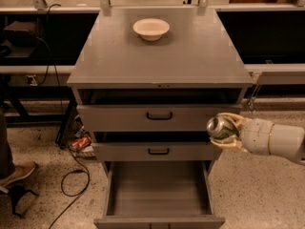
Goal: Pick green can from bottom drawer and place on counter
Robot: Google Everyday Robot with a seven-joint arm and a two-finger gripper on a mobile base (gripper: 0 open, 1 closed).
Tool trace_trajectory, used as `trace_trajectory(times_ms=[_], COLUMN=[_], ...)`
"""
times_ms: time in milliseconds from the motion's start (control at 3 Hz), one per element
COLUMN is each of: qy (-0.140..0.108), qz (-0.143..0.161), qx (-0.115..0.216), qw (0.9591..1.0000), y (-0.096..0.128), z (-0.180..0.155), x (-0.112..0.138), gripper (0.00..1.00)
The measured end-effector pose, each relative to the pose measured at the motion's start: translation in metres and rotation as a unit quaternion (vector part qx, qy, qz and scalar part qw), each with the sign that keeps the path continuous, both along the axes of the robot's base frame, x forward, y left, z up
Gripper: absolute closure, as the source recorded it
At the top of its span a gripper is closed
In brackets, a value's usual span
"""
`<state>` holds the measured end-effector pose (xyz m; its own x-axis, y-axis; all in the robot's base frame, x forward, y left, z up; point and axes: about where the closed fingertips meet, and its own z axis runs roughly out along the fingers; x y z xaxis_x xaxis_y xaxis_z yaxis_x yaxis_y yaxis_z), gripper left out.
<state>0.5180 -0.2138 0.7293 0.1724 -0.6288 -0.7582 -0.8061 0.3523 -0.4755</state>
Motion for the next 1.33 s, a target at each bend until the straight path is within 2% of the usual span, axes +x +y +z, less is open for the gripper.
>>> trace_trajectory(times_ms=[333, 667, 1000, 1333], qy=[0.000, -0.016, -0.057, -0.068], qz=[0.000, 0.005, 0.019, 0.050], qx=[0.000, -0.008, -0.050, -0.097], qw=[1.0000, 0.9998, 0.9969, 0.9917], y=[0.000, -0.014, -0.042, -0.047], z=[0.000, 0.023, 0.077, 0.105], x=[0.000, 0.004, 0.020, 0.039], gripper=[1.00, 1.00, 1.00, 1.00])
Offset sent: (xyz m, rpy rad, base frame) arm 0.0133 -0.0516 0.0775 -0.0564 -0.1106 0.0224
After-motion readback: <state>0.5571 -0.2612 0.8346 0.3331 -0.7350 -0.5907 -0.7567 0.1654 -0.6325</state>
